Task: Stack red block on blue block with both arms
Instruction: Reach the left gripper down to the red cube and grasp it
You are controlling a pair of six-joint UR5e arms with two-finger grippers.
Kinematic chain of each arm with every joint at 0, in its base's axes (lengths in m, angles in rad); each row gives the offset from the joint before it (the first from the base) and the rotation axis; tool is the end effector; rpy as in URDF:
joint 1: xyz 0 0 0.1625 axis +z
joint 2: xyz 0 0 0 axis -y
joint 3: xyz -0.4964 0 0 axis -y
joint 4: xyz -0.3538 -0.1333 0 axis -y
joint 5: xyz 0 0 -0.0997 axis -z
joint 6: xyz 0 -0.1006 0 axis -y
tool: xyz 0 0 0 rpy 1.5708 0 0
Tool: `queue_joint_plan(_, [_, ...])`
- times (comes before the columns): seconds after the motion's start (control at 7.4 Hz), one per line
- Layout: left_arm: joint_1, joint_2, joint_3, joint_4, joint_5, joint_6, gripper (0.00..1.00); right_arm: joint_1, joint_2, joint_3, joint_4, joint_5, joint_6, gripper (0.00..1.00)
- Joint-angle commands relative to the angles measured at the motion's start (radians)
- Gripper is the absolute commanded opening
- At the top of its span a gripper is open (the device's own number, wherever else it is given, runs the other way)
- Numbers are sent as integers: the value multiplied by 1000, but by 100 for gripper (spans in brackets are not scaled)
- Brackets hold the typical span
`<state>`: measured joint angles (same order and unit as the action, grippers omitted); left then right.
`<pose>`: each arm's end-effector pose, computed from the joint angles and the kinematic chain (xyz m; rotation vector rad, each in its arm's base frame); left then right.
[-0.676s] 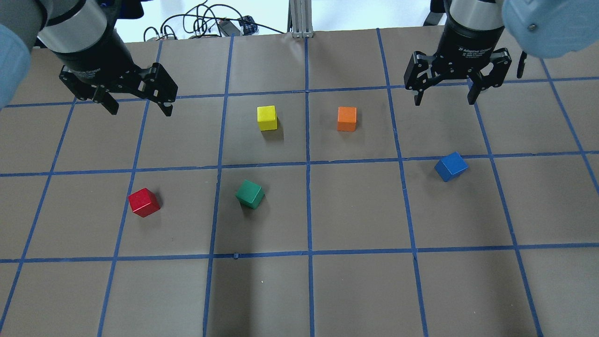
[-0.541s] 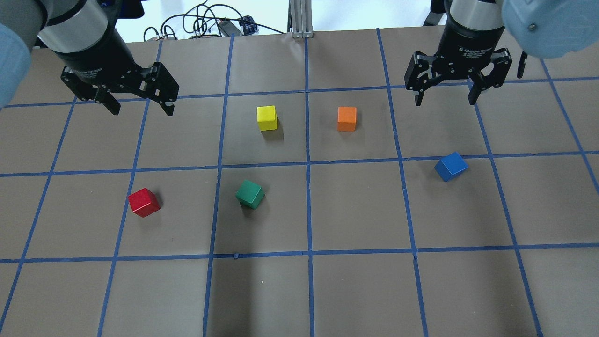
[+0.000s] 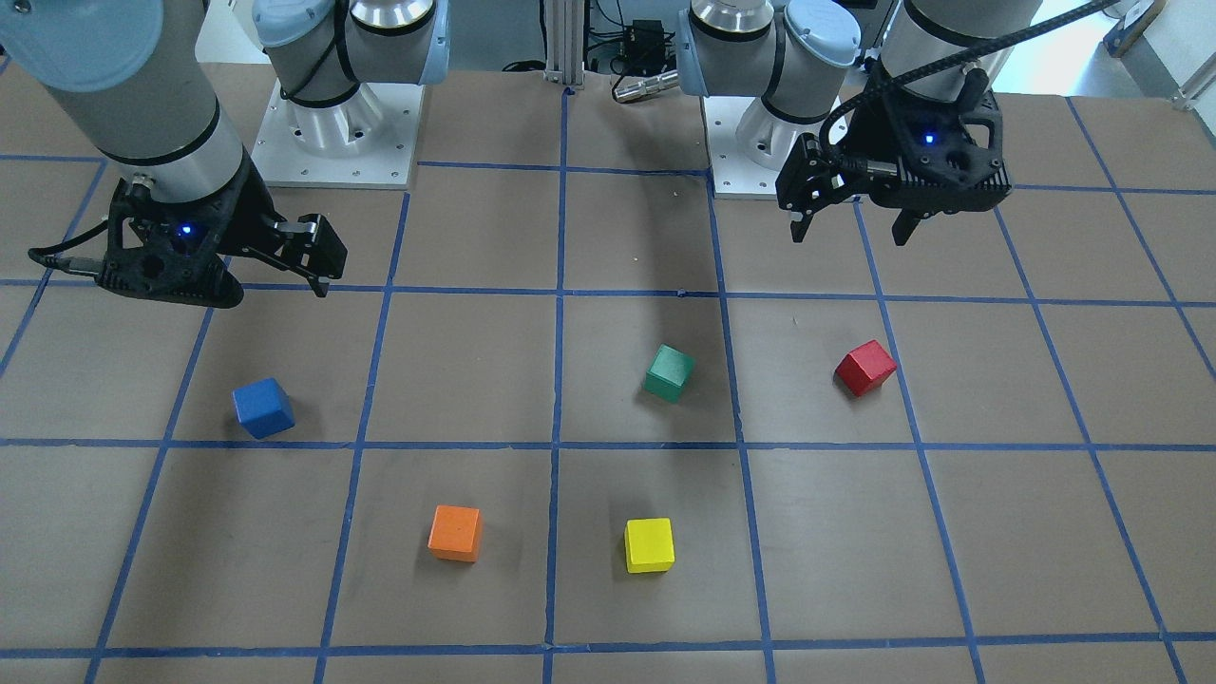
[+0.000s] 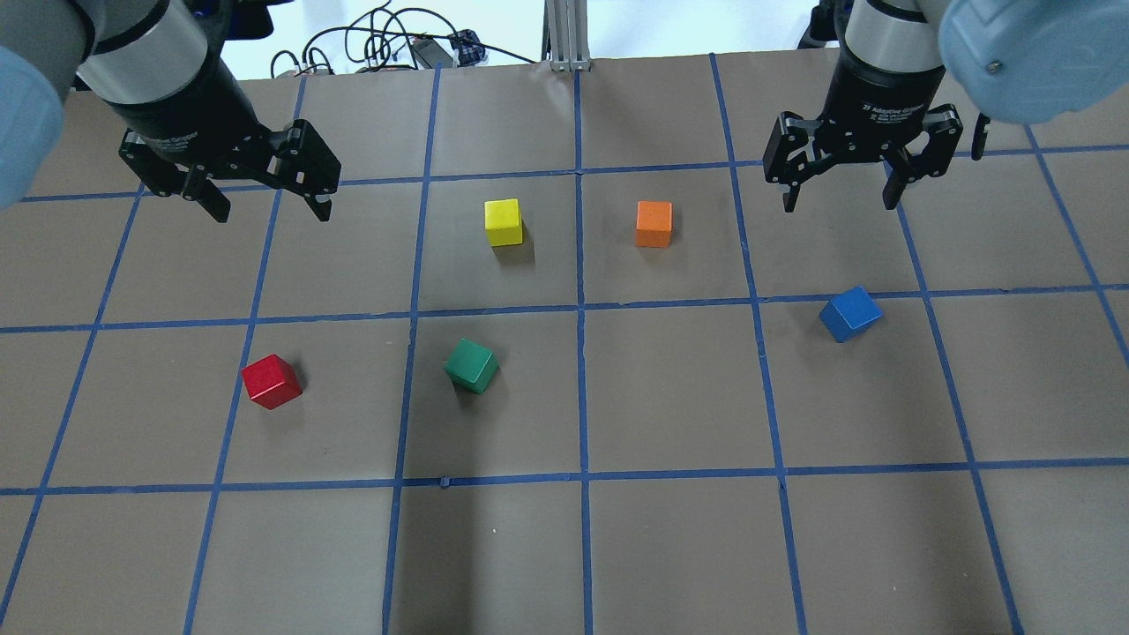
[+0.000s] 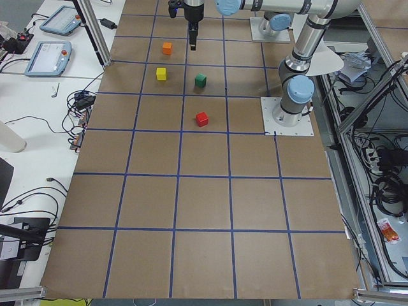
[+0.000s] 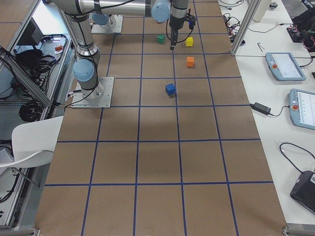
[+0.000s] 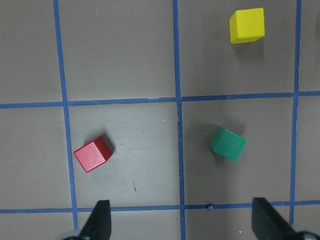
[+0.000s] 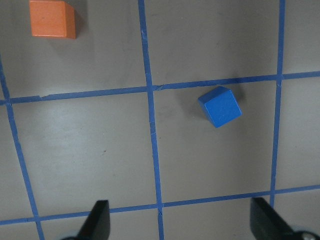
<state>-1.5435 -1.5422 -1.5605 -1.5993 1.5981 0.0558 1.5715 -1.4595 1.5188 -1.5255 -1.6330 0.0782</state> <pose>-0.1185 -0.4435 0.5729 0.0442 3.1135 -0.0144 0.1274 -0.4969 0.5246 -0.1140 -3.0693 -0.1569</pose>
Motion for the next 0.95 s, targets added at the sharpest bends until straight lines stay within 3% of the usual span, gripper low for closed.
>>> queue_joint_plan(0.0, [63, -25, -79, -5, 6, 24, 100, 1, -1, 7, -4, 1, 0, 100])
queue_joint_plan(0.54, [327, -113, -459, 513, -9, 99, 100, -1, -1, 7, -8, -1, 0, 100])
queue_joint_plan(0.81, [330, -180, -513, 600, -6, 99, 100, -1, -1, 4, -10, 5, 0, 100])
